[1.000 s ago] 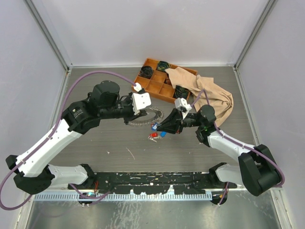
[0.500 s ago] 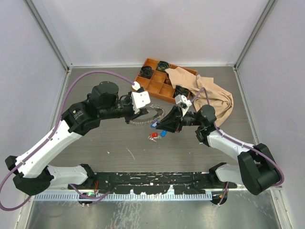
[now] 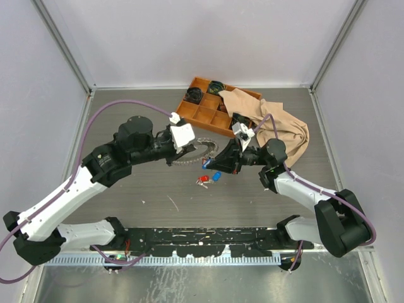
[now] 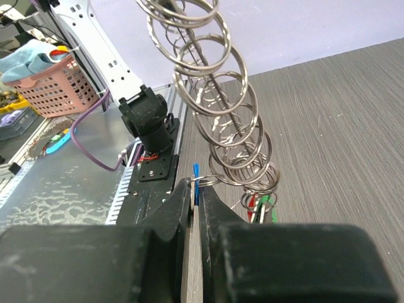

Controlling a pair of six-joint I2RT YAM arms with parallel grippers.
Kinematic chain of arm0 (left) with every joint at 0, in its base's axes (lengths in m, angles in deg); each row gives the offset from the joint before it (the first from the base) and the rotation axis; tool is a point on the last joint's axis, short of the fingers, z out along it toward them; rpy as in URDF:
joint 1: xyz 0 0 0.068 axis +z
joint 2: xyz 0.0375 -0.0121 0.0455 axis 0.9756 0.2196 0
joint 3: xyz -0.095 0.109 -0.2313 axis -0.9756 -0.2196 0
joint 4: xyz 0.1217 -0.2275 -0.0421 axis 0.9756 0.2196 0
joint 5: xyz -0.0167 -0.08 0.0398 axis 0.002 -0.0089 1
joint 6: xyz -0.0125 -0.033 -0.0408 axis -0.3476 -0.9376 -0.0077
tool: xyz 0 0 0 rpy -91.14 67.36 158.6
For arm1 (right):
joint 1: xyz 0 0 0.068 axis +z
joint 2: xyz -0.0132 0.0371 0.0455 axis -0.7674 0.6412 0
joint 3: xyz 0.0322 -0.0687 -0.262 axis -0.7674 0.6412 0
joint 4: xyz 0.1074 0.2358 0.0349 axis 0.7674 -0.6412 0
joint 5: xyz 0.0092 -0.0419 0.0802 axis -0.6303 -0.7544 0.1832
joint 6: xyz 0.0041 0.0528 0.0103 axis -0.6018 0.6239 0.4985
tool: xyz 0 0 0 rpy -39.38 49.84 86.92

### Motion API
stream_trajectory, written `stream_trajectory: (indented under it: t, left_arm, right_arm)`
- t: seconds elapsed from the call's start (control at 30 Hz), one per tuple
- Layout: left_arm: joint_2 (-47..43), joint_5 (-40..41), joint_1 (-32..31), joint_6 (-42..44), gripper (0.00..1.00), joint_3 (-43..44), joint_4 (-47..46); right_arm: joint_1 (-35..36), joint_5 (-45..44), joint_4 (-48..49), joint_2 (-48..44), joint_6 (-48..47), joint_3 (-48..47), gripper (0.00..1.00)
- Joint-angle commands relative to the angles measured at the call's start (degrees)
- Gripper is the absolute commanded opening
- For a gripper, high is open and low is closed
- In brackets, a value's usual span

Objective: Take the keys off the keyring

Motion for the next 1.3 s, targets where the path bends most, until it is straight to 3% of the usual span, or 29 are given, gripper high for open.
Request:
stream_trajectory:
  t: [0.0,0.27,0.43,0.5,0.63,0.67,0.93,1.17,1.27]
  left_arm:
    - [-5.21,2.29,-0.11,-0.78,0.0,-4.23,-13.46]
    - [-12.81,5.92,-0.11,-2.64,0.0,-19.39,-30.85]
    - [-17.02,7.29,-0.11,-6.92,0.0,-32.23,-46.9]
    - [-18.19,8.28,-0.11,-8.39,0.0,-37.54,-53.45]
    - [-20.3,10.33,-0.16,-9.97,0.0,-44.93,-60.92]
    - [-20.79,10.76,-0.13,-10.62,0.0,-46.55,-62.04]
    - [-17.73,16.62,-0.11,-21.79,0.0,-58.41,-75.94]
    - [-6.58,21.69,-0.08,-30.77,0.0,-62.94,-89.18]
    - [-2.98,22.17,0.57,-33.06,0.0,-63.14,-90.78]
  right_arm:
    - [-0.63,1.28,2.75,-0.63,1.61,-2.4,0.01]
    - [-0.88,5.26,-8.9,0.46,-2.23,-5.1,0.01]
    - [-0.76,8.77,-18.86,1.95,-6.05,-7.8,0.01]
    - [-0.79,10.53,-29.03,2.47,-12.29,-10.32,0.01]
    - [-0.96,10.81,-61.3,4.23,-33.59,-17.97,0.01]
    - [-1.06,10.47,-64.38,4.79,-35.98,-18.81,0.01]
    - [-2.21,9.3,-70.1,10.56,-38.52,-20.47,0.01]
    - [-1.87,5.83,-64.38,17.91,-32.32,-19.42,0.01]
    - [-1.73,5.33,-59.01,19.82,-27.38,-18.7,0.01]
